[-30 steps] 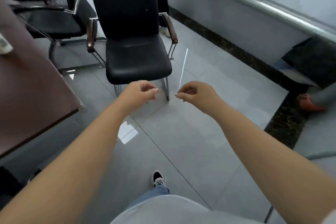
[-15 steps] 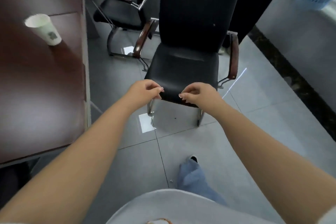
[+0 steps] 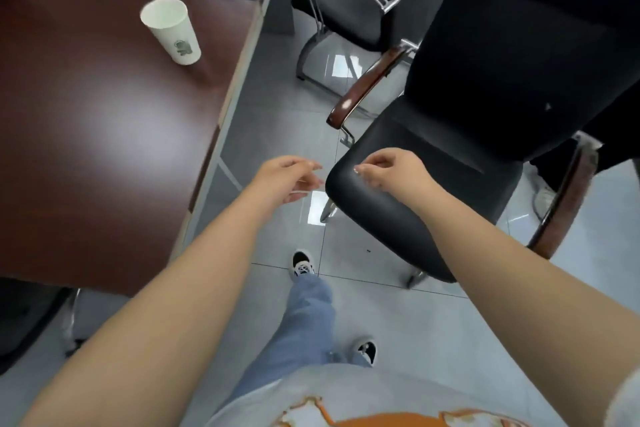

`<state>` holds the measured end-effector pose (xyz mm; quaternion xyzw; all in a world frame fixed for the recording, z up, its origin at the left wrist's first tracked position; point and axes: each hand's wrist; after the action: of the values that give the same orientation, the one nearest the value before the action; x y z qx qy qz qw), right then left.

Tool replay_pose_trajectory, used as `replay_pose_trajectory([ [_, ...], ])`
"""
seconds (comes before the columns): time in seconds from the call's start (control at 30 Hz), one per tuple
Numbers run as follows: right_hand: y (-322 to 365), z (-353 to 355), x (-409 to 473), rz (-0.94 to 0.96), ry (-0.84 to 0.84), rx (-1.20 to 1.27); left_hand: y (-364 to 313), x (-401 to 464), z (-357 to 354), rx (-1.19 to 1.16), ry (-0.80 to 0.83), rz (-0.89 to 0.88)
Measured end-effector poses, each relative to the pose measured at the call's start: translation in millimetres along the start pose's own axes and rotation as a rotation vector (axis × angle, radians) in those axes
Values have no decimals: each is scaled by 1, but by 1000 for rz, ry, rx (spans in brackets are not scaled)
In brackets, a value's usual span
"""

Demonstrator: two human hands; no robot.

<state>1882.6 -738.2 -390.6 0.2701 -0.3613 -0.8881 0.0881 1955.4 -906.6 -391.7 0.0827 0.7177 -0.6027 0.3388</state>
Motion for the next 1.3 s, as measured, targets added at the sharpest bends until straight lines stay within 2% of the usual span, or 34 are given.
replay_pose_trajectory([
  [0.17,20,-8,77,-75,20,83,-25,69,0,48,33,44],
  [0.27,32,-7,127,-183,-14,165,-48,125,1,87,62,91],
  [0.47,27,3,193,-331,-20,193,-66,200,-3,143,136,173],
  [0.7,4,0,249,-482,3,316,-53,268,-21,120,36,284],
  [0.83,-15,-10,275,-593,100,399,-38,291,-38,112,-50,374],
  [1.0,-26,-14,306,-595,219,495,-22,310,-55,117,-114,430],
  [1.17,-35,-23,318,-690,284,601,-9,315,-61,-80,-114,525],
  [1.3,-38,-26,325,-716,234,653,-7,319,-62,-210,-182,527],
])
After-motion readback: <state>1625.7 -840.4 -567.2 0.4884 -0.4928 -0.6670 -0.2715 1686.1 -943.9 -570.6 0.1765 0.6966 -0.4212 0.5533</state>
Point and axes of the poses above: each hand's wrist, its own x-axis towards the middle knuckle, its own z-axis out of the back of the hand, y = z × x, and after that the axes turned 9 degrees about -x, right-handed
